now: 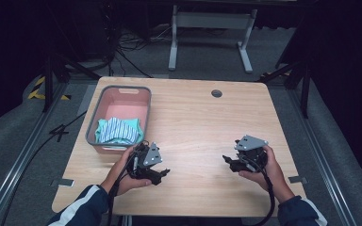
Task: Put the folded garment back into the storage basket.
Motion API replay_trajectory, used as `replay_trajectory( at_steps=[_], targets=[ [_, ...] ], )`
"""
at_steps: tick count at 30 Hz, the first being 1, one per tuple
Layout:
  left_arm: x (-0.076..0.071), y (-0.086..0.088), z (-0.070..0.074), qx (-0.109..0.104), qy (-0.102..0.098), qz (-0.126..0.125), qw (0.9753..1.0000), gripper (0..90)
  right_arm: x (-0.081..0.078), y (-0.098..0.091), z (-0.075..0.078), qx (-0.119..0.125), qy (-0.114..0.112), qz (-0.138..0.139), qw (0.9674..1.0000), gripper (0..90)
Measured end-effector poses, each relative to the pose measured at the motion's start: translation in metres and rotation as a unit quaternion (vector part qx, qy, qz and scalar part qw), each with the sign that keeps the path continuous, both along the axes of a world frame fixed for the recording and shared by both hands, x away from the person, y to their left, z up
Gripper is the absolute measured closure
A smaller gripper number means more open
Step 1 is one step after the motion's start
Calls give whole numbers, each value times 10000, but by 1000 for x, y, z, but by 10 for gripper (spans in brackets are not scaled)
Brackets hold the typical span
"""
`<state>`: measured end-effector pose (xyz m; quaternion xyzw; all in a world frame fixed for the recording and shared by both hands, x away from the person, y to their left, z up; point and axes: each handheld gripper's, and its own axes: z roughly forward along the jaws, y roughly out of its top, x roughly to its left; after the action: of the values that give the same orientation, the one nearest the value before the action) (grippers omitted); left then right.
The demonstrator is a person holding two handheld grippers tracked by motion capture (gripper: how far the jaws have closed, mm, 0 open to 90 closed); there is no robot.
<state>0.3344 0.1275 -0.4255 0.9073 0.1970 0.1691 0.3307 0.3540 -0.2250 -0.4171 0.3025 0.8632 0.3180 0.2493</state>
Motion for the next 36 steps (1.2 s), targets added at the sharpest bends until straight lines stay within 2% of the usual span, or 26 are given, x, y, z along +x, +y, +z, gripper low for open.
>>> replay_trajectory(
  at_steps=[6, 8, 12, 19, 22, 24, 27, 29, 30, 31, 32, 33, 36],
  targets=[
    [-1, 0, -10, 74, 97, -66, 9999, 196, -10, -23, -12, 227, 115, -118, 9996, 279],
    [-1, 2, -15, 68, 161, -82, 9998, 195, -12, -31, -17, 178, 151, -177, 9996, 271],
    [1, 5, -23, 102, 274, -110, 9995, 195, -17, -47, -27, 235, 217, -314, 9990, 268],
    [4, 14, -32, -101, 483, -112, 9987, 191, -26, -70, -49, 429, 435, -508, 9968, 257],
    [5, 16, -34, -101, 484, -155, 9987, 185, -28, -73, -52, 498, 459, -550, 9962, 252],
    [6, 19, -38, -229, 636, -109, 9977, 182, -30, -80, -58, 766, 555, -628, 9935, 252],
    [6, 21, -42, -228, 670, -176, 9973, 176, -30, -82, -60, 823, 596, -672, 9926, 248],
    [5, 21, -48, -241, 717, -134, 9970, 170, -30, -84, -62, 818, 599, -706, 9923, 247],
    [6, 21, -51, -159, 748, -159, 9969, 166, -30, -85, -63, 809, 559, -715, 9926, 247],
    [6, 22, -53, -283, 803, -150, 9963, 151, -29, -87, -65, 798, 535, -733, 9927, 247],
    [7, 23, -54, -323, 867, -116, 9956, 152, -29, -89, -66, 814, 550, -775, 9921, 239],
    [7, 25, -54, -327, 891, -95, 9954, 152, -28, -91, -68, 929, 583, -801, 9907, 235],
    [7, 27, -58, -505, 826, -34, 9953, 134, -27, -96, -69, 1029, 646, -873, 9887, 212]
  ],
)
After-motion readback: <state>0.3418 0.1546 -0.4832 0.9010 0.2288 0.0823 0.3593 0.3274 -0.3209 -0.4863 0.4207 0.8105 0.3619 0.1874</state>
